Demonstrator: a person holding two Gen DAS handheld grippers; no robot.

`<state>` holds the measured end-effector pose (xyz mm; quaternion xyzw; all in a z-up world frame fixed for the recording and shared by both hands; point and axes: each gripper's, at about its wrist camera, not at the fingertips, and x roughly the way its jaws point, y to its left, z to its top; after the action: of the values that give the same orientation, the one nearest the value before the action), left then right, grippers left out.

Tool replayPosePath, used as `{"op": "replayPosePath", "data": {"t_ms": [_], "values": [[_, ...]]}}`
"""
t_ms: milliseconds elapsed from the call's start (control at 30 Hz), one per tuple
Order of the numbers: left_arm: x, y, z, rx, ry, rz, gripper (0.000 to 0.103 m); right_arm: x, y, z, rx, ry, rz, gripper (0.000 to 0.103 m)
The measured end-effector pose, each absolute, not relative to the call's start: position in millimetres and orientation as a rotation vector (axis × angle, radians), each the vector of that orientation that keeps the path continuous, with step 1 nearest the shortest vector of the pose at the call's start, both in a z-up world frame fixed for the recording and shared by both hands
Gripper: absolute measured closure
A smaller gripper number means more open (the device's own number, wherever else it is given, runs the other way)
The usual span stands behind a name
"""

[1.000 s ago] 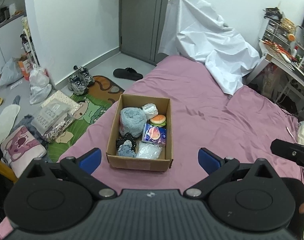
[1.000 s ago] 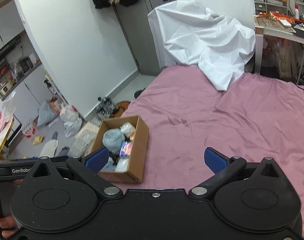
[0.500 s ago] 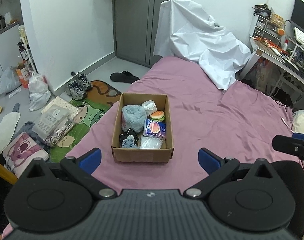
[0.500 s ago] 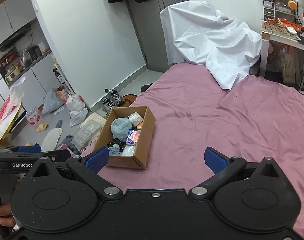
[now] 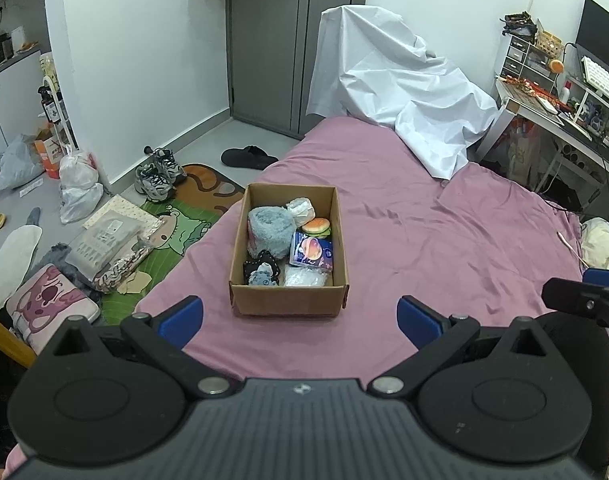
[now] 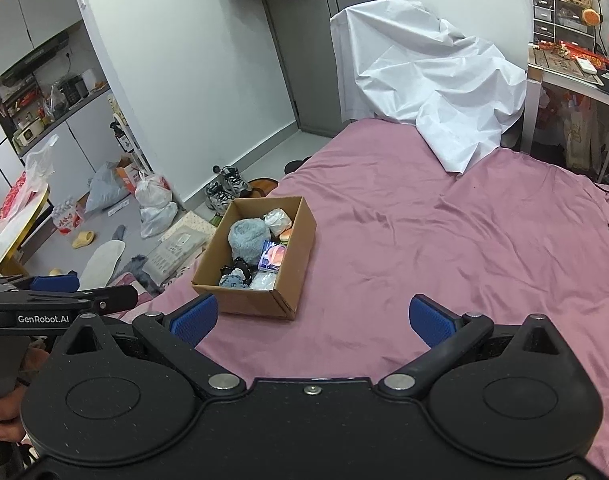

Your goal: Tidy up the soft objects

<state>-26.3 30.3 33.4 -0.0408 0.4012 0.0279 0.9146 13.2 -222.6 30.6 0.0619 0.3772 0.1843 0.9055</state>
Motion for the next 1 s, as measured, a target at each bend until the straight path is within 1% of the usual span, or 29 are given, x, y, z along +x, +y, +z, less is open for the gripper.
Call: {"op": "replayPosePath", "data": {"t_ms": [1000], "values": [[-32.6,38.2,37.3,-0.106,0.829,0.075,0.001,5.5,-224.9,31.9,0.119,0.778,0.381,0.0]]}}
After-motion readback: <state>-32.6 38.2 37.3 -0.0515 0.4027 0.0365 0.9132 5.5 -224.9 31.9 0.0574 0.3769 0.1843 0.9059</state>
